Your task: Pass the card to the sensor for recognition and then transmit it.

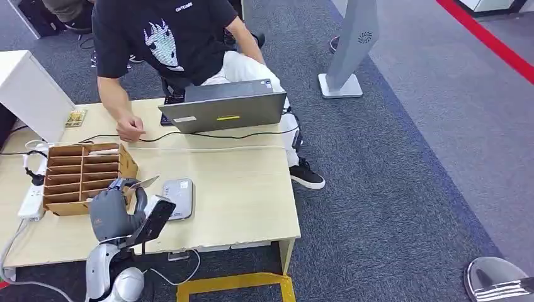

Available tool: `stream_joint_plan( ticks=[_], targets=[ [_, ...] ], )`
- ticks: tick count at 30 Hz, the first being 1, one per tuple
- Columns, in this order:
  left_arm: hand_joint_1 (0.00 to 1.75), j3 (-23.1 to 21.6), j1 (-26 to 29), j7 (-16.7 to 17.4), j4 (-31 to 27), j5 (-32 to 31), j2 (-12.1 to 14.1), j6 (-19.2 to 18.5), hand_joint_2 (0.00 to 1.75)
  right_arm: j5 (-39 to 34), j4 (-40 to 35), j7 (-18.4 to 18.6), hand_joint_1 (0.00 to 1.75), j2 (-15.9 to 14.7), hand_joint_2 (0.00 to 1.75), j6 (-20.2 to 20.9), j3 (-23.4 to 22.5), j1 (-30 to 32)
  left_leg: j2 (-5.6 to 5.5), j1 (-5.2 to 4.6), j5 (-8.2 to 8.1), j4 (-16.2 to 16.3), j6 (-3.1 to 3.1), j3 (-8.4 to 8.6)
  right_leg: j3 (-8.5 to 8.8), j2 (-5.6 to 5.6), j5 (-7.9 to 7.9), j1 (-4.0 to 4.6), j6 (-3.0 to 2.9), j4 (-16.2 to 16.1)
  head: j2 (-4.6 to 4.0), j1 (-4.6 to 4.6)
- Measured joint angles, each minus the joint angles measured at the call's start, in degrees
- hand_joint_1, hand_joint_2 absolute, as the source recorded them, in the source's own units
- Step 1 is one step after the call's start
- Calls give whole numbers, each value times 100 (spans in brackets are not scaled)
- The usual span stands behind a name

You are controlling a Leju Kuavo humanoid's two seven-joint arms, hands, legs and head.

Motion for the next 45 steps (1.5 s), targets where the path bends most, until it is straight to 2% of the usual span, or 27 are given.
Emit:
stream_joint_plan(
  ticks=[8,13,22,32,40,45],
  targets=[
    [175,9,-239,-332,658,312,-289,-72,175,66,-2,59,0,70,175,42,-2,-38,-1,0,0,1,0,0,1,-1,2,0,1,0,-2,2],
    [175,9,-447,-282,1076,299,-413,-33,175,81,-7,46,0,90,175,92,-2,-77,-1,0,0,1,0,0,0,-1,2,-1,2,0,-2,2],
    [175,114,-687,-184,1964,441,-439,125,175,79,-7,50,0,105,175,129,-2,-127,0,1,0,0,0,0,0,0,2,0,2,1,-2,0],
    [175,361,-696,-2,2395,408,-326,151,175,81,-9,48,0,105,175,199,-2,-149,-1,0,0,0,0,-1,1,-1,2,0,2,1,-2,2],
    [175,544,-706,-184,2614,446,-299,201,175,57,-9,-20,0,107,175,186,-2,-156,-1,0,1,0,0,1,3,-1,2,-1,2,1,-2,0],
    [175,570,-680,-363,2496,450,-306,236,175,4,-11,-66,0,107,175,173,-7,-158,-1,1,4,0,-1,1,3,-1,4,0,1,1,-2,2]
  ],
)
